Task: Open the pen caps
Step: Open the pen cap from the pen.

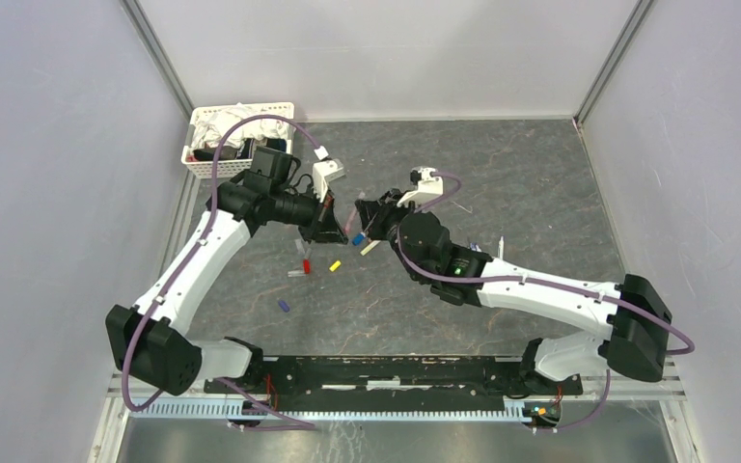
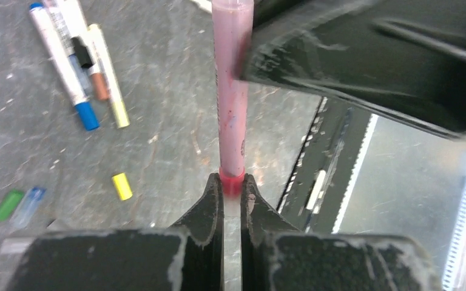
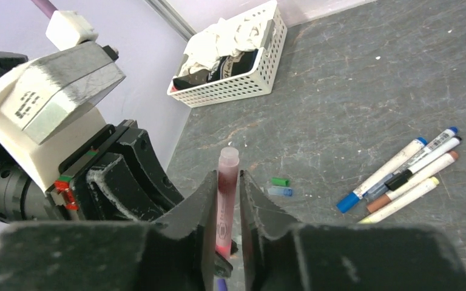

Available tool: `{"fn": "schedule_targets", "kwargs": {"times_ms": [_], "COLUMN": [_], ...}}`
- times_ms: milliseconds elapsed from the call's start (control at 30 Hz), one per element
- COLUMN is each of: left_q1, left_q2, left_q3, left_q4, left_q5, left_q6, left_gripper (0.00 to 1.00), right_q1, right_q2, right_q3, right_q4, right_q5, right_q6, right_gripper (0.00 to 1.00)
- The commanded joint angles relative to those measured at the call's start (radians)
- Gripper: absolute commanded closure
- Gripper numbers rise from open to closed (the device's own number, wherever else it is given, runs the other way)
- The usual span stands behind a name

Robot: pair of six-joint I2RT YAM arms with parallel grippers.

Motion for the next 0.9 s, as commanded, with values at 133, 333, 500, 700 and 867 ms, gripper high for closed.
{"fn": "schedule_targets", "kwargs": {"times_ms": [133, 333, 500, 700, 867], "left_q1": [0.003, -0.069, -0.174, -0.255, -0.298], "left_q2": [-0.027, -0.143, -0.216, -0.238, -0.230], "left_q3": [0.019, -0.049, -0.111, -0.123, -0.114], "left_q4": [-0.166, -0.284, -0.319, -0.319, -0.313], "left_q5": [-0.181, -0.401, -0.565, -0.660, -0.698], "left_q6": [0.359, 0.706, 0.858, 0.922, 0.941], "left_gripper": [0.98, 0.98, 0.98, 0.98, 0.98], "right_q1": [-0.165, -0.377, -0.385, -0.325, -0.264], "right_q2": [-0.072, -0.048, 0.071, 0.170, 0.256], "right_q3": [0.076, 0.120, 0.160, 0.178, 0.232], "right_q4": [-0.205, -0.343, -0.354, -0.263, -0.260], "right_q5": [-0.350, -0.913, -1.238, -1.362, -1.413], "right_q6": [-0.074, -0.176, -0.173, -0.119, -0.108], "right_gripper": [0.49, 0.39, 0.33, 0.32, 0.32]}}
